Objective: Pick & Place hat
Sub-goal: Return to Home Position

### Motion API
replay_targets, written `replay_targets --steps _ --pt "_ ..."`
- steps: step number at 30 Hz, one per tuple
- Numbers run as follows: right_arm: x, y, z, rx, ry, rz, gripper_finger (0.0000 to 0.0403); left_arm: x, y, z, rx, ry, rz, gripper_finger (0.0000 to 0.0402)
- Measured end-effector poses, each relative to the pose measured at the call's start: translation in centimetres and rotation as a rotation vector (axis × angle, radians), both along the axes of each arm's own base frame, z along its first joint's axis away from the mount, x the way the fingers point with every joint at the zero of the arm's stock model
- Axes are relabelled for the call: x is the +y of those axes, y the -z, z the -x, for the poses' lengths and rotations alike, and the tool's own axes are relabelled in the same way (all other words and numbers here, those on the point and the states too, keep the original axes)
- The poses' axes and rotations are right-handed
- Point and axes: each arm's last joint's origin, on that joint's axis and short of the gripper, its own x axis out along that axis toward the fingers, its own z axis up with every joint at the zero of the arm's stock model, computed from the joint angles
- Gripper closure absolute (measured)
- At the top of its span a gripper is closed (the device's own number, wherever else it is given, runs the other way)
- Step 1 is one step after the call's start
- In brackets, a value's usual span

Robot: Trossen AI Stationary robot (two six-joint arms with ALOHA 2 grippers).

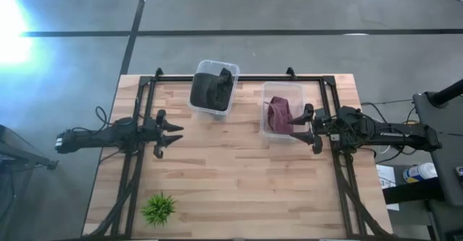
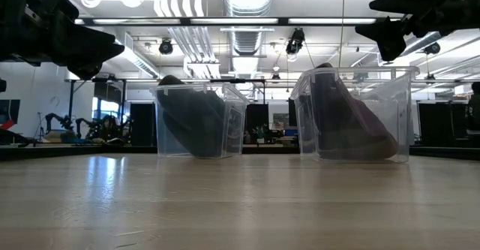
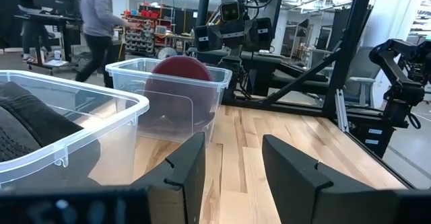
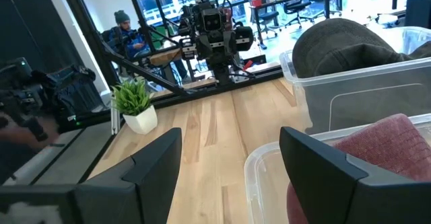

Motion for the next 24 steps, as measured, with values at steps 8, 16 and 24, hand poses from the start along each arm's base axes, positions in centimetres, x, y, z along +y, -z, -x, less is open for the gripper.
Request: replay_targets --steps 8,16,24 --pt "0.0 0.0 0.0 0.0 0.0 0.0 0.0156 0.0 -0.06 0.0 -0.002 0.0 0.0 0.026" --pt "0.0 0.0 0.0 0.0 0.0 0.0 0.0156 0.0 -0.07 0.01 -0.002 0.0 0.0 0.026" --pt "0.01 0.27 0.03 0.027 0.0 -0.004 0.0156 0.0 -0.09 0.01 -0.003 0.0 0.0 0.026"
